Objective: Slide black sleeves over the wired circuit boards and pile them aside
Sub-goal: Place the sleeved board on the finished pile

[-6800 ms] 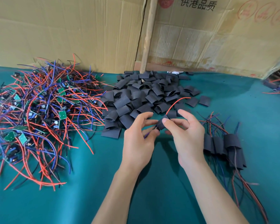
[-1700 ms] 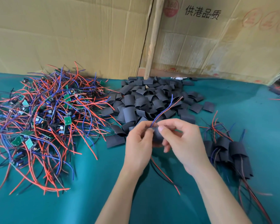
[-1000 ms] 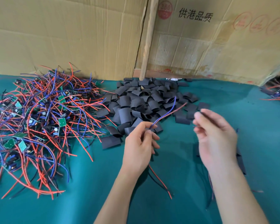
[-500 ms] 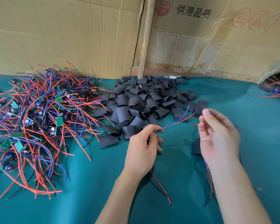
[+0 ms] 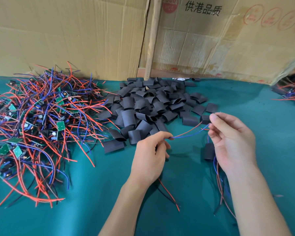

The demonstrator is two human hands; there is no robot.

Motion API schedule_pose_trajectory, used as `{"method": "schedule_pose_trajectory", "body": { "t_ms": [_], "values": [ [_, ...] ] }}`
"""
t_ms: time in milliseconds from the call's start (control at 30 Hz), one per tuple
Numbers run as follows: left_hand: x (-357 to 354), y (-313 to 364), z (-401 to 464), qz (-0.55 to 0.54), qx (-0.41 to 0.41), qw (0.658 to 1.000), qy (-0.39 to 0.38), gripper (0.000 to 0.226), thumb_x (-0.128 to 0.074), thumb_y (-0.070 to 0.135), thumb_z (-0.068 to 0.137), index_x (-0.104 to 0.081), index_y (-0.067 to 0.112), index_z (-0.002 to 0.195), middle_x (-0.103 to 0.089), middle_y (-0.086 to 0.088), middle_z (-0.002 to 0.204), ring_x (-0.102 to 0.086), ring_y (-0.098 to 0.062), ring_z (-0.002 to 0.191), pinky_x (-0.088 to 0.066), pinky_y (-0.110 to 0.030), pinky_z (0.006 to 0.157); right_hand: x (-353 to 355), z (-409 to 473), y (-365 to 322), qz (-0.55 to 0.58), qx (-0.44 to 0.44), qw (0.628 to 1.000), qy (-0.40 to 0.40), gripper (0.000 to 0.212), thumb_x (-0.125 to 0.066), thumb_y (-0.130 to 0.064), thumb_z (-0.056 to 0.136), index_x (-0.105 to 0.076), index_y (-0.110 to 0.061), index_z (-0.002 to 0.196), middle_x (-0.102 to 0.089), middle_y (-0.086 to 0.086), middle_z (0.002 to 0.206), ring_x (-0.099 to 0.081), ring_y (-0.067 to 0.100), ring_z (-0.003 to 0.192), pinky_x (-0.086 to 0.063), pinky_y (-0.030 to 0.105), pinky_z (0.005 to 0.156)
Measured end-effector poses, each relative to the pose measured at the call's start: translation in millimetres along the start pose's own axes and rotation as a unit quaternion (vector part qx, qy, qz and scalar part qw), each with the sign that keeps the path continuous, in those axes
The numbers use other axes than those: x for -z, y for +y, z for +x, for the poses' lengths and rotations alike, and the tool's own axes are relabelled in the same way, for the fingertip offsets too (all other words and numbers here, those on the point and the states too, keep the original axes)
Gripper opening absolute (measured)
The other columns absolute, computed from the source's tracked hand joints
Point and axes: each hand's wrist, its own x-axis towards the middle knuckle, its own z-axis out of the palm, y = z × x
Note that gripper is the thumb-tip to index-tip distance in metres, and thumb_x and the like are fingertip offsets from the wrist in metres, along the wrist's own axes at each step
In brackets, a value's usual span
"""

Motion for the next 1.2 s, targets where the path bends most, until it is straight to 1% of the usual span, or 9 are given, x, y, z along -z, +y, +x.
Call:
{"method": "schedule_pose_trajectory", "body": {
  "t_ms": [133, 400, 467, 567, 667, 767, 967, 1100, 1200],
  "values": [
    [0, 0, 0, -0.008, 0.002, 1.0, 0.006, 0.047, -0.041, -0.004, 0.097, -0.067, 0.035, 0.094, -0.067, 0.007, 0.08, -0.063, -0.01, 0.059, -0.044, -0.018, 0.053, 1, 0, -1, -0.028, -0.008, 0.999, -0.024, 0.014, -0.077, 0.001, 0.083, -0.074, -0.013, 0.085, -0.069, 0.004, 0.075, -0.063, 0.013, 0.061, -0.051, 0.02, 0.056],
    [1, 2, 2, -0.038, 0.023, 0.999, 0.022, 0.041, -0.042, 0.0, 0.099, -0.069, 0.03, 0.094, -0.068, 0.0, 0.08, -0.062, -0.01, 0.056, -0.043, -0.017, 0.051, -1, -1, -2, -0.012, -0.049, 0.998, -0.047, 0.014, -0.079, -0.004, 0.077, -0.074, -0.016, 0.084, -0.071, 0.001, 0.076, -0.062, 0.011, 0.061, -0.051, 0.018, 0.057],
    [1, 3, 2, -0.045, 0.025, 0.998, 0.026, 0.035, -0.046, 0.003, 0.098, -0.07, 0.028, 0.093, -0.068, -0.002, 0.078, -0.064, -0.011, 0.056, -0.048, -0.023, 0.051, -3, -3, 0, -0.01, -0.061, 0.996, -0.061, 0.016, -0.079, -0.007, 0.071, -0.074, -0.015, 0.084, -0.071, 0.001, 0.076, -0.062, 0.011, 0.061, -0.051, 0.018, 0.057],
    [2, 6, 1, -0.042, 0.008, 0.999, 0.033, 0.02, -0.059, 0.015, 0.097, -0.071, 0.028, 0.086, -0.068, -0.003, 0.072, -0.066, -0.02, 0.062, -0.056, -0.034, 0.062, -7, -4, 4, -0.004, -0.064, 0.996, -0.063, 0.017, -0.08, -0.008, 0.068, -0.073, -0.014, 0.083, -0.071, 0.002, 0.075, -0.062, 0.011, 0.061, -0.051, 0.018, 0.057],
    [4, 6, 0, -0.011, -0.021, 0.999, 0.028, 0.013, -0.071, 0.025, 0.093, -0.073, 0.028, 0.081, -0.068, 0.007, 0.067, -0.059, -0.007, 0.059, -0.048, -0.02, 0.059, -13, -7, 9, -0.006, -0.06, 0.996, -0.07, 0.018, -0.08, -0.007, 0.069, -0.072, -0.013, 0.084, -0.071, 0.002, 0.076, -0.063, 0.012, 0.062, -0.052, 0.019, 0.058],
    [4, 6, -1, -0.01, -0.024, 1.0, 0.009, 0.003, -0.077, 0.027, 0.089, -0.077, 0.029, 0.086, -0.064, 0.016, 0.062, -0.053, 0.0, 0.055, -0.041, -0.012, 0.058, -20, -11, 15, -0.006, -0.063, 0.994, -0.085, 0.017, -0.079, -0.004, 0.071, -0.071, -0.011, 0.084, -0.07, 0.002, 0.074, -0.063, 0.011, 0.061, -0.053, 0.019, 0.057],
    [7, 6, -2, -0.005, -0.022, 0.999, -0.024, 0.035, -0.087, 0.04, 0.078, -0.075, 0.028, 0.109, -0.065, 0.006, 0.068, -0.056, -0.013, 0.06, -0.05, -0.023, 0.064, -33, -22, 29, -0.019, -0.051, 0.996, -0.075, 0.018, -0.073, 0.01, 0.084, -0.068, -0.005, 0.093, -0.068, 0.006, 0.074, -0.062, 0.015, 0.062, -0.053, 0.021, 0.057],
    [5, 4, 0, 0.043, -0.045, 0.998, 0.029, 0.02, -0.08, 0.036, 0.087, -0.078, 0.024, 0.103, -0.047, 0.015, 0.054, -0.041, -0.006, 0.052, -0.033, -0.015, 0.055, -35, -24, 31, 0.0, -0.053, 0.995, -0.081, 0.022, -0.072, 0.01, 0.085, -0.066, -0.004, 0.1, -0.067, 0.007, 0.074, -0.063, 0.017, 0.063, -0.053, 0.023, 0.058],
    [6, 4, 1, 0.049, -0.047, 0.996, 0.05, 0.01, -0.074, 0.03, 0.093, -0.08, 0.025, 0.099, -0.051, 0.019, 0.056, -0.044, -0.003, 0.054, -0.033, -0.013, 0.055, -33, -22, 28, 0.018, -0.066, 0.995, -0.079, 0.022, -0.073, 0.008, 0.085, -0.066, -0.007, 0.1, -0.068, 0.006, 0.076, -0.063, 0.015, 0.062, -0.054, 0.022, 0.059]
  ]
}}
